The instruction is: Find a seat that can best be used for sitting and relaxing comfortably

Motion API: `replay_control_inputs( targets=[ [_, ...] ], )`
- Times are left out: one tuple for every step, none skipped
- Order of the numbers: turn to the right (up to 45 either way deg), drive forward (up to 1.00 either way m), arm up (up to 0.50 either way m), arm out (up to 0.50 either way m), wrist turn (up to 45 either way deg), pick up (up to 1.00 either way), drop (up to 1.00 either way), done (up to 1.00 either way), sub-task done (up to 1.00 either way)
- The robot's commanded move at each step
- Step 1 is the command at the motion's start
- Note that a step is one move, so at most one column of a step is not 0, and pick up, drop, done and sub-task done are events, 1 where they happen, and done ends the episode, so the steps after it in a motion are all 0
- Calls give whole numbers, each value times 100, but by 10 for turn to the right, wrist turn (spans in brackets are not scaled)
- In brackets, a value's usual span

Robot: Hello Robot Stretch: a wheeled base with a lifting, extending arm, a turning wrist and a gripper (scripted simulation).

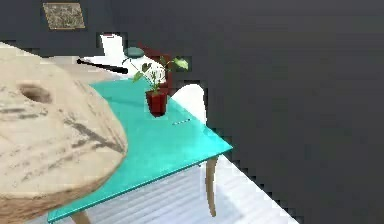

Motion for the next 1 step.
replay_control_inputs(
  targets=[
    [450, 0, 0, 0, 0, 0, 0, 0, 0]
  ],
)
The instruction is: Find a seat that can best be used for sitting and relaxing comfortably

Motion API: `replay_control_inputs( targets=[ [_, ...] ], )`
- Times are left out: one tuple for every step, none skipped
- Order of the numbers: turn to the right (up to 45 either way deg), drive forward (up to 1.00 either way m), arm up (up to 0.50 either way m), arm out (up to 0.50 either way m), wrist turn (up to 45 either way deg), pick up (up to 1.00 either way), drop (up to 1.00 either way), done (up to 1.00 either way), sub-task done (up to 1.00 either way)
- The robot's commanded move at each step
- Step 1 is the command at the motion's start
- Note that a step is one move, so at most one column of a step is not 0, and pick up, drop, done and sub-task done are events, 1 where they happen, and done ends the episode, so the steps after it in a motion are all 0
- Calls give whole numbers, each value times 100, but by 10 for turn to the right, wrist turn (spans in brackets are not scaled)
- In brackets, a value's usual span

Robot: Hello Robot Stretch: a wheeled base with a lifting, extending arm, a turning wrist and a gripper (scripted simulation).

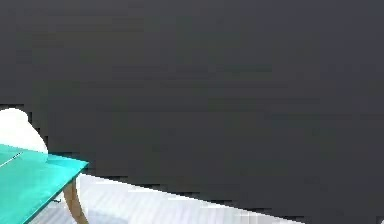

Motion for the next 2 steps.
replay_control_inputs(
  targets=[
    [120, 0, 0, 0, 0, 0, 0, 0, 0],
    [30, 0, 0, 0, 0, 0, 0, 0, 0]
  ],
)
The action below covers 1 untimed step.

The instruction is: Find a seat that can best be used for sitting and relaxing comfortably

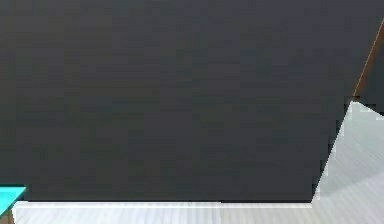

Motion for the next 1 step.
replay_control_inputs(
  targets=[
    [0, 5, 0, 0, 0, 0, 0, 0, 0]
  ],
)
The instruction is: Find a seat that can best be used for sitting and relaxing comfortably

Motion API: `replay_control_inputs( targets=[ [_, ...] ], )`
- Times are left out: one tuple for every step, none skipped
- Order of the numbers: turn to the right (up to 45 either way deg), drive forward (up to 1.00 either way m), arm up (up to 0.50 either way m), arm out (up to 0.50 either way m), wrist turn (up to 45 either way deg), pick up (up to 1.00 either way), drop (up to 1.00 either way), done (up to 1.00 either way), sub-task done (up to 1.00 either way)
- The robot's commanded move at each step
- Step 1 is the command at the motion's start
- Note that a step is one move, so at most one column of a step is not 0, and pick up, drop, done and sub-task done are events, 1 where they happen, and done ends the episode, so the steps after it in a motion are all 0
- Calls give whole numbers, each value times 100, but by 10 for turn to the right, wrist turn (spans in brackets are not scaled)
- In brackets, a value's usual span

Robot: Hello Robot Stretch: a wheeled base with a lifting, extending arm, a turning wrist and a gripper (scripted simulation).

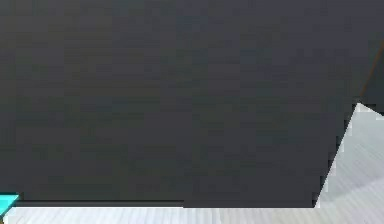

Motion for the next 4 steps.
replay_control_inputs(
  targets=[
    [450, 0, 0, 0, 0, 0, 0, 0, 0],
    [60, 0, 0, 0, 0, 0, 0, 0, 0],
    [0, 100, 0, 0, 0, 0, 0, 0, 0],
    [0, 35, 0, 0, 0, 0, 0, 0, 0]
  ],
)
